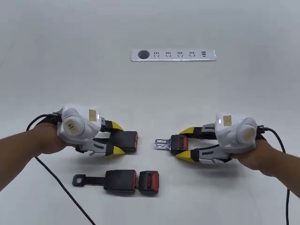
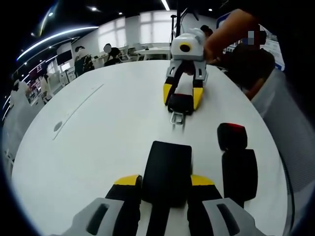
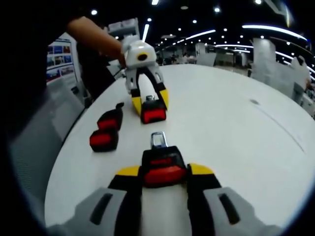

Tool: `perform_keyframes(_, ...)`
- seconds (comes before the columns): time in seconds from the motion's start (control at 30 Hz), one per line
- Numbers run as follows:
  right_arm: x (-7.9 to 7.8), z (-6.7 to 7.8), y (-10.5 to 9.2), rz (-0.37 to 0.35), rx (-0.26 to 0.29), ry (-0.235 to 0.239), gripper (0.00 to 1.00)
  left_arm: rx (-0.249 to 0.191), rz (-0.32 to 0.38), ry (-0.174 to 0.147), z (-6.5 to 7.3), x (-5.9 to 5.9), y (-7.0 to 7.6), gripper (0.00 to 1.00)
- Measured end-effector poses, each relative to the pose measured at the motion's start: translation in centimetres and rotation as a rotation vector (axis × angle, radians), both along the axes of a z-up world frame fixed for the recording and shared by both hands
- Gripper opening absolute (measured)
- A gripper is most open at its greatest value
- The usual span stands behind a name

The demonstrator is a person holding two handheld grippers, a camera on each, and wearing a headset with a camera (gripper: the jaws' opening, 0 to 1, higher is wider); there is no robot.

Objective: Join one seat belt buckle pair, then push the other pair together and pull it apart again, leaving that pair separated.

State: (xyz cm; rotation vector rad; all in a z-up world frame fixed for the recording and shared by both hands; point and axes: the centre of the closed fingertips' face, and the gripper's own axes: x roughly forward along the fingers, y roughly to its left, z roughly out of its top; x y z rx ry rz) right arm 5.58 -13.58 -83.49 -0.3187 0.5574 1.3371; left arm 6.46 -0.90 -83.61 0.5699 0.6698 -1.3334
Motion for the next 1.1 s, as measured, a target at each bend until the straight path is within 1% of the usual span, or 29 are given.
perform_keyframes(0.13,-0.1,0.0,1.0,0.005,0.010,0.006,0.35,0.004,-0.007,-0.003,0.0,0.0,-0.1,0.37)
perform_keyframes(0.23,0.0,0.1,1.9,0.010,0.018,0.002,0.35,0.003,-0.010,-0.003,0.0,0.0,-0.1,0.37)
perform_keyframes(0.33,0.0,0.2,2.8,0.020,0.019,-0.007,0.35,0.017,-0.024,-0.007,0.1,-0.1,-0.3,0.37)
perform_keyframes(0.4,0.0,0.2,3.3,0.026,0.022,-0.006,0.35,0.014,-0.025,-0.006,0.2,-0.1,-0.3,0.37)
perform_keyframes(0.5,0.2,0.3,3.8,0.028,0.028,-0.002,0.35,0.016,-0.027,-0.007,0.2,-0.1,-0.3,0.37)
perform_keyframes(0.57,0.3,0.3,4.2,0.030,0.023,-0.006,0.35,0.018,-0.030,-0.006,0.2,-0.1,-0.3,0.37)
perform_keyframes(0.6,0.4,0.2,4.3,0.038,0.016,-0.020,0.35,0.021,-0.031,-0.005,0.3,-0.1,-0.4,0.37)
perform_keyframes(0.67,0.5,0.3,4.3,0.029,0.023,-0.005,0.35,0.022,-0.033,-0.004,0.2,0.0,-0.3,0.37)
perform_keyframes(0.8,0.7,0.1,5.5,0.036,0.006,-0.008,0.35,0.022,-0.035,-0.005,0.2,0.0,-0.3,0.36)
perform_keyframes(0.83,0.8,0.0,5.5,0.036,-0.005,-0.006,0.35,0.022,-0.036,-0.005,0.2,0.0,-0.3,0.36)
perform_keyframes(0.87,0.9,0.0,5.6,0.044,-0.006,-0.016,0.35,0.022,-0.037,-0.002,0.2,0.0,-0.2,0.36)
perform_keyframes(1.03,0.9,0.0,5.6,0.041,-0.017,-0.006,0.35,0.025,-0.050,-0.010,0.2,-0.1,-0.3,0.36)
perform_keyframes(1.1,0.9,0.0,5.8,0.040,-0.034,-0.002,0.35,0.026,-0.061,-0.015,0.1,-0.2,-0.2,0.35)
